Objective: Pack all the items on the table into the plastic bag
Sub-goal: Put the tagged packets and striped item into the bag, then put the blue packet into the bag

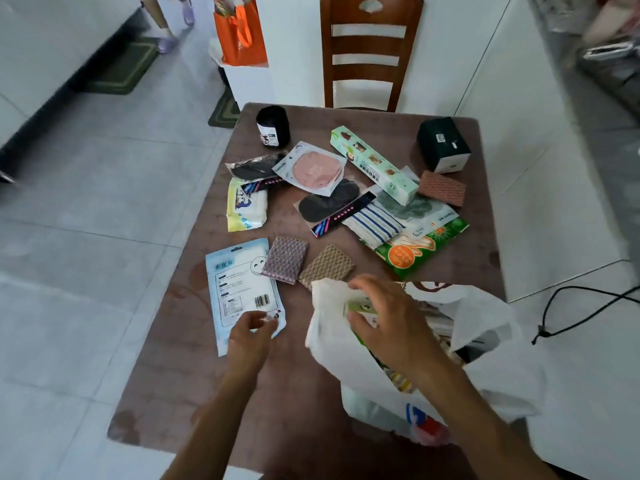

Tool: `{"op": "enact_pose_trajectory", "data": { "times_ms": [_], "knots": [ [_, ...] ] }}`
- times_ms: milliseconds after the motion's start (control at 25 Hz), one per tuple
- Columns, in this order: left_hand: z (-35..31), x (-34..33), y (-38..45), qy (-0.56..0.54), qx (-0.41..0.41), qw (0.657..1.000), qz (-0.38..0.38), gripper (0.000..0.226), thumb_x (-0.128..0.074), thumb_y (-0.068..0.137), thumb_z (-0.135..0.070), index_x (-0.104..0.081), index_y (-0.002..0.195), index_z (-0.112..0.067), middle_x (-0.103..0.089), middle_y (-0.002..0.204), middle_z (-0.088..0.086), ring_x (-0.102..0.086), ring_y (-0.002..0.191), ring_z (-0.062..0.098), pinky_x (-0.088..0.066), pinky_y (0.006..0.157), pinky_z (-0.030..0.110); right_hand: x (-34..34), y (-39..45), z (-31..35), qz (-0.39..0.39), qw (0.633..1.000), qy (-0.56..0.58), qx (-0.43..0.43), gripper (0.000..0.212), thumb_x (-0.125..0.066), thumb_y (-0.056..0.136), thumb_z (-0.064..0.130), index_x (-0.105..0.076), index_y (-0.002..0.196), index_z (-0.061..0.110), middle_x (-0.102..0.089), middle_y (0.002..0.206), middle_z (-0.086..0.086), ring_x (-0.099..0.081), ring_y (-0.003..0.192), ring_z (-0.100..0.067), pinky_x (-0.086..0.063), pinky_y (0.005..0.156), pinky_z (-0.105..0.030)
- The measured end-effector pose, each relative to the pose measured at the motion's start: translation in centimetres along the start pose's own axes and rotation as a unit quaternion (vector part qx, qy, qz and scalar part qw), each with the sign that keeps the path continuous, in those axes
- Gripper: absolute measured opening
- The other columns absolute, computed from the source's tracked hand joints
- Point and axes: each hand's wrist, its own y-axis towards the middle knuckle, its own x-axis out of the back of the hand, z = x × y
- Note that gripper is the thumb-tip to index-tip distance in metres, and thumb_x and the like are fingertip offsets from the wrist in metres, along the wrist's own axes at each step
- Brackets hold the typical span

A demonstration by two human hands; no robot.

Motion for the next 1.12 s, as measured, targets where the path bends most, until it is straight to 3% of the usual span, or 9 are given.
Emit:
{"op": "enact_pose_trajectory", "data": {
  "times_ms": [120, 200, 360, 520, 760, 880, 960, 1040, 1120],
  "knots": [
    [5.1, 1.1, 7.8, 0.186, 0.053, 0.980, -0.055, 0.094, -0.080, 0.054, -0.050, -0.044, 0.133, -0.012, -0.050, 0.136, 0.020, -0.049, 0.123, 0.040, -0.041, 0.103, 0.055, -1.8, -1.1, -1.2, 0.018, 0.999, -0.007, -0.047, 0.037, -0.060, 0.090, 0.035, -0.052, 0.125, 0.028, -0.056, 0.131, 0.009, -0.050, 0.117, -0.009, -0.045, 0.103, -0.031],
    [6.4, 0.9, 10.0, 0.222, 0.087, 0.967, -0.094, 0.112, -0.085, 0.051, -0.052, -0.032, 0.142, -0.011, -0.038, 0.143, 0.023, -0.038, 0.132, 0.044, -0.034, 0.107, 0.058, -2.7, -2.2, -2.2, 0.020, 0.996, -0.019, -0.088, 0.039, -0.059, 0.090, 0.037, -0.051, 0.128, 0.028, -0.053, 0.135, 0.009, -0.048, 0.122, -0.010, -0.042, 0.105, -0.029],
    [6.2, 1.0, 11.6, 0.144, 0.106, 0.977, -0.119, 0.082, -0.087, 0.048, -0.047, -0.057, 0.117, -0.013, -0.063, 0.119, 0.017, -0.061, 0.107, 0.039, -0.050, 0.092, 0.053, -3.8, -3.3, -2.9, 0.007, 0.992, -0.015, -0.128, 0.037, -0.058, 0.090, 0.038, -0.051, 0.126, 0.030, -0.054, 0.132, 0.011, -0.048, 0.120, -0.009, -0.043, 0.106, -0.033],
    [3.8, 1.5, 11.2, -0.111, 0.113, 0.987, -0.021, 0.040, -0.080, 0.071, -0.009, -0.066, 0.109, -0.010, -0.069, 0.116, 0.013, -0.067, 0.096, 0.030, -0.054, 0.088, 0.044, -3.6, -3.3, -2.4, 0.013, 0.988, 0.040, -0.150, 0.030, -0.060, 0.089, 0.035, -0.056, 0.118, 0.032, -0.058, 0.123, 0.015, -0.050, 0.112, -0.004, -0.045, 0.103, -0.029],
    [-8.1, 3.7, -0.1, -0.236, -0.182, 0.947, 0.118, 0.030, -0.070, 0.076, 0.007, -0.073, 0.095, -0.017, -0.077, 0.095, -0.004, -0.072, 0.089, 0.018, -0.059, 0.077, 0.032, 2.4, -2.7, -2.2, -0.079, 0.905, 0.323, -0.267, 0.019, -0.067, 0.088, 0.022, -0.066, 0.105, 0.030, -0.073, 0.106, 0.008, -0.069, 0.102, -0.017, -0.058, 0.086, -0.036],
    [-12.9, 1.0, -6.7, -0.157, -0.289, 0.920, 0.213, 0.034, -0.076, 0.072, 0.002, -0.071, 0.098, -0.018, -0.077, 0.097, -0.009, -0.072, 0.088, 0.010, -0.059, 0.078, 0.027, 5.7, -0.8, -1.9, -0.078, 0.822, 0.517, -0.225, 0.043, -0.071, 0.079, 0.030, -0.060, 0.120, 0.024, -0.075, 0.109, -0.001, -0.071, 0.097, -0.023, -0.059, 0.080, -0.040],
    [-13.7, -2.2, -9.1, -0.003, -0.324, 0.910, 0.259, 0.034, -0.083, 0.071, -0.011, -0.068, 0.099, -0.023, -0.074, 0.104, -0.008, -0.070, 0.092, 0.009, -0.059, 0.083, 0.032, 7.2, 0.1, -2.8, -0.052, 0.797, 0.560, -0.219, 0.047, -0.072, 0.077, 0.024, -0.061, 0.122, 0.020, -0.076, 0.104, -0.003, -0.072, 0.091, -0.022, -0.059, 0.073, -0.038],
    [-12.7, -4.0, -10.3, 0.116, -0.366, 0.893, 0.236, 0.042, -0.084, 0.071, -0.027, -0.061, 0.107, -0.029, -0.068, 0.110, -0.009, -0.066, 0.099, 0.010, -0.056, 0.087, 0.033, 7.3, 0.6, -4.5, -0.062, 0.813, 0.528, -0.237, 0.037, -0.071, 0.080, 0.006, -0.066, 0.116, 0.013, -0.076, 0.103, -0.007, -0.072, 0.094, -0.027, -0.059, 0.078, -0.042],
    [-10.9, -4.9, -10.5, 0.196, -0.418, 0.881, 0.104, 0.064, -0.082, 0.068, -0.041, -0.053, 0.123, -0.027, -0.059, 0.128, -0.002, -0.055, 0.117, 0.017, -0.048, 0.097, 0.040, 7.3, 0.4, -7.2, -0.103, 0.821, 0.501, -0.252, 0.028, -0.067, 0.082, -0.003, -0.068, 0.105, 0.013, -0.077, 0.098, -0.005, -0.072, 0.090, -0.025, -0.060, 0.078, -0.040]
  ]
}}
